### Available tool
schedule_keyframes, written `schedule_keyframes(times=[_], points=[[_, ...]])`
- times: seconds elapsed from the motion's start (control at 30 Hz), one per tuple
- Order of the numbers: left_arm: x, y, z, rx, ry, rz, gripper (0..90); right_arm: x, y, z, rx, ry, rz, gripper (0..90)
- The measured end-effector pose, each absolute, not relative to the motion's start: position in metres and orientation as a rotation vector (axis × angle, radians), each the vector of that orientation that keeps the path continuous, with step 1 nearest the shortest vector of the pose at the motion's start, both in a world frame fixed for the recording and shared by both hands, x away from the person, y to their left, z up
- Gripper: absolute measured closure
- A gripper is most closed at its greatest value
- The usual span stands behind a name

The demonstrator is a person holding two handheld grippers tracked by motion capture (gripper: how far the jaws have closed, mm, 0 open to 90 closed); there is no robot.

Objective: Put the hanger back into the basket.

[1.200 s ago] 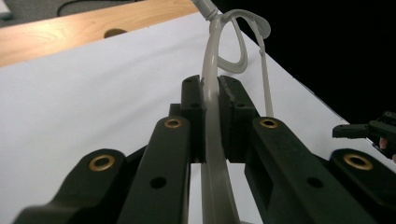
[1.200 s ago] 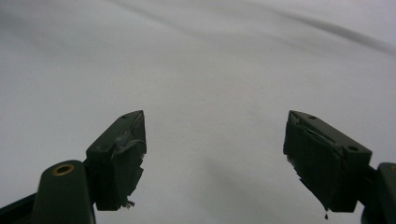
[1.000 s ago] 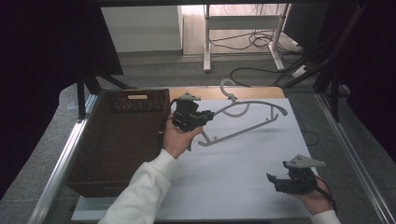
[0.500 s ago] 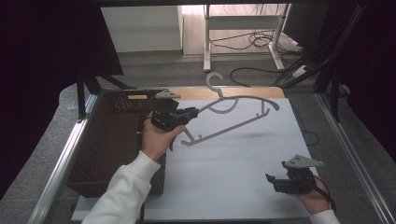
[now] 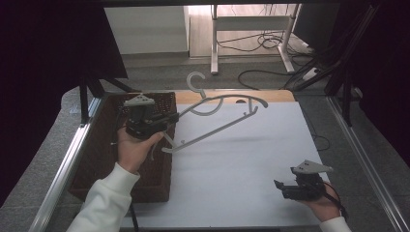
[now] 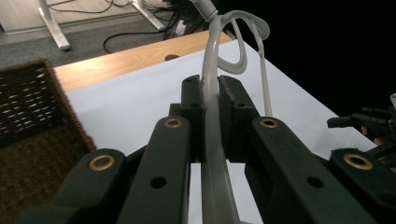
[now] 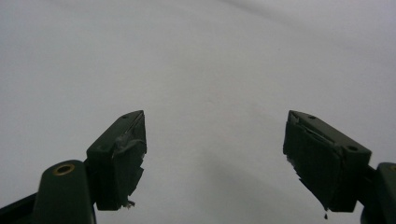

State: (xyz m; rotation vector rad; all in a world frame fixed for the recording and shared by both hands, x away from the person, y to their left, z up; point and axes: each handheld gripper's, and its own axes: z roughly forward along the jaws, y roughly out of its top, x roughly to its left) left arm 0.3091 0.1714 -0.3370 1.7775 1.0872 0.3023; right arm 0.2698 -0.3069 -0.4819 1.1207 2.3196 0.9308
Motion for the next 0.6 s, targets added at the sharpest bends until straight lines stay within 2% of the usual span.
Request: schedule_keyframes(times=[0.6], points=[[0.273,0.236,-0.337,1.693,1.109,0.347,82.3,0.271,-0.305,-0.483,1.122,2.321,0.924,22.2]])
